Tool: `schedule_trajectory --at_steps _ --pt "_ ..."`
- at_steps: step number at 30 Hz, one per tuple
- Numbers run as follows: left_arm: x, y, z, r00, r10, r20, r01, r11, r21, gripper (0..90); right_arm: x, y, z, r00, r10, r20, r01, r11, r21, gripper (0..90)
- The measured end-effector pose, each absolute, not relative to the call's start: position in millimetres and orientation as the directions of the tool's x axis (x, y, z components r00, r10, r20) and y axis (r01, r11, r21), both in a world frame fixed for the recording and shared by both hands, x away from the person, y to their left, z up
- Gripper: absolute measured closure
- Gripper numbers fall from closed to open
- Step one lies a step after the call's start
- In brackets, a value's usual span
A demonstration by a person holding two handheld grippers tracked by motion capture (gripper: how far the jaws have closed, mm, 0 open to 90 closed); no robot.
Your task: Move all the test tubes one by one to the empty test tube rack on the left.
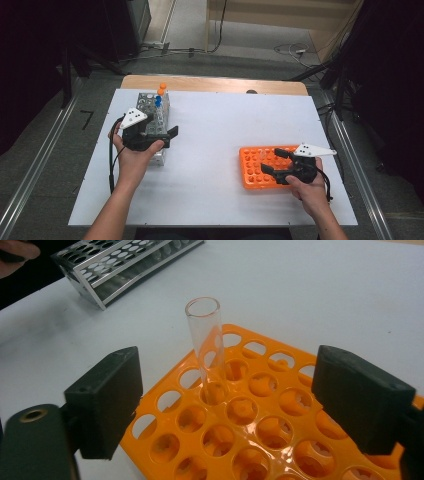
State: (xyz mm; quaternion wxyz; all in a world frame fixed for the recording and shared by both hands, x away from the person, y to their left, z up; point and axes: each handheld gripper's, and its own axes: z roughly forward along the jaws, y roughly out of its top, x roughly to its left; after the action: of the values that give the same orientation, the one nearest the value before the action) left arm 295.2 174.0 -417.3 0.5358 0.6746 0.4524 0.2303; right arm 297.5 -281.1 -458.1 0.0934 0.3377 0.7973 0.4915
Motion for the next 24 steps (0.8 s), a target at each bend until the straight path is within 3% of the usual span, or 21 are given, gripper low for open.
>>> schedule_trajectory --at_steps 12,24 --pt "266.1 147.8 -426.4 0.561 0.806 -0.185 0.359 -0.036 0.932 0.0 297.2 -267.8 -469.0 -0.735 0.655 0.175 0.475 0.314 0.822 44.7" --pt "249.4 125.7 -428.7 0.617 0.765 -0.183 0.359 -0.066 0.931 0.0 294.3 -251.6 -476.2 -0.726 0.679 0.111 0.451 0.348 0.822 65.7"
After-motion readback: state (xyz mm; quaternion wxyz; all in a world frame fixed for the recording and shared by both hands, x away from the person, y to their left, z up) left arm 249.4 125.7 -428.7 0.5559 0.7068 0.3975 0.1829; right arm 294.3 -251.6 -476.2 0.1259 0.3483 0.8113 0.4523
